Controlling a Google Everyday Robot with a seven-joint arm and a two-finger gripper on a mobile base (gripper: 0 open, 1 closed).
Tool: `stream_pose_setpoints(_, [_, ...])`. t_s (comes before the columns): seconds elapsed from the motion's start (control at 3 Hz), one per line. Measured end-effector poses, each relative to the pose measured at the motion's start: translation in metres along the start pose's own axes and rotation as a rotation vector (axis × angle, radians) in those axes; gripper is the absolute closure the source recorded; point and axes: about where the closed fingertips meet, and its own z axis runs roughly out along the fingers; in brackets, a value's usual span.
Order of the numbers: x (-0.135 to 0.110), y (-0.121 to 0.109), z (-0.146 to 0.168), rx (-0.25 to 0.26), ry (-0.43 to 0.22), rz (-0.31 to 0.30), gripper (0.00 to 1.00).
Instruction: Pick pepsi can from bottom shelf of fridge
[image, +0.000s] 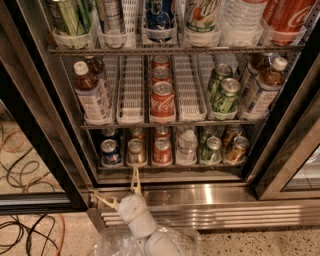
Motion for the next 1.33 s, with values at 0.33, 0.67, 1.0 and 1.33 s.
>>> stream_pose_setpoints(0.33, [-0.001, -0.003, 0.016, -0.014, -0.015, -0.008, 0.2])
stream_pose_setpoints(0.67, [-0.003, -0.002, 0.04, -0.041, -0.035, -0.017, 0.32])
stream_pose_setpoints(1.0, [-0.003, -0.004, 0.049, -0.046, -0.042, -0.019, 0.27])
stream_pose_setpoints(1.33, [-0.005, -0.007, 0.057, -0.05, -0.051, -0.023, 0.27])
